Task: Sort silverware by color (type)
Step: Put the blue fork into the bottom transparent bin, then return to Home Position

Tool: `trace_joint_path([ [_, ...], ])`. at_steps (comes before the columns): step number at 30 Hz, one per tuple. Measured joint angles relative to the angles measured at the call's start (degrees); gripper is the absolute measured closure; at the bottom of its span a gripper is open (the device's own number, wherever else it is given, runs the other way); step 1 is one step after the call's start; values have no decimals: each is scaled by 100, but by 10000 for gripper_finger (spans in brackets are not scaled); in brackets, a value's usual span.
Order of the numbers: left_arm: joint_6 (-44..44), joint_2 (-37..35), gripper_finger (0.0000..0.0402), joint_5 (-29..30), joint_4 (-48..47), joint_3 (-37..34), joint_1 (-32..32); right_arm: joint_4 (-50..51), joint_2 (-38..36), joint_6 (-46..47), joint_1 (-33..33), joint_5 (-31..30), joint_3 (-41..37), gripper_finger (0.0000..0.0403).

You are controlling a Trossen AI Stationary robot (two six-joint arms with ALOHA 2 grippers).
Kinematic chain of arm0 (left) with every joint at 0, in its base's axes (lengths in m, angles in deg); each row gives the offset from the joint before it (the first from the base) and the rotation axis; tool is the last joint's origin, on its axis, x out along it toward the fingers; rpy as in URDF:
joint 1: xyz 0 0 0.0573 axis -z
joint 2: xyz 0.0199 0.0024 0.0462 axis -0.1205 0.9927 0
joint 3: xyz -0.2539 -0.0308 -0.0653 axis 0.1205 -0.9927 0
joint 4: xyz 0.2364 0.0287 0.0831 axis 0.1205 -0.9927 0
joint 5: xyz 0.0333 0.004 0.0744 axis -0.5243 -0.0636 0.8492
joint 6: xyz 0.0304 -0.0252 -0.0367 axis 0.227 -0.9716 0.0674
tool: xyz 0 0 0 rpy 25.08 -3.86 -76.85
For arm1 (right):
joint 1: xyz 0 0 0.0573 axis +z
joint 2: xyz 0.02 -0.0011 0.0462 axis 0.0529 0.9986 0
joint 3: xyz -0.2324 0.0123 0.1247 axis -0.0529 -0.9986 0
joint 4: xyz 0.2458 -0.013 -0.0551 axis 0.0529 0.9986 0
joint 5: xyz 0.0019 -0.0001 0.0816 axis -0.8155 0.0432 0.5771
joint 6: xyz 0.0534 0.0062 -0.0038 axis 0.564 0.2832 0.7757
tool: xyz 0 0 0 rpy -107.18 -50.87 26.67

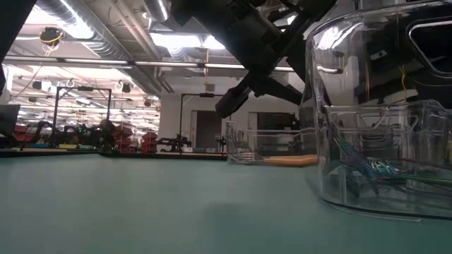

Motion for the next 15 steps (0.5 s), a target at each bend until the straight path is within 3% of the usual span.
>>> trace_joint_path([
  [7, 172, 0, 332, 144, 24, 0, -8, 2, 0, 2, 0, 0, 0, 325],
  [15, 1539, -256, 331, -113, -3, 0, -12, 7, -90, 2, 0, 2, 2, 325],
])
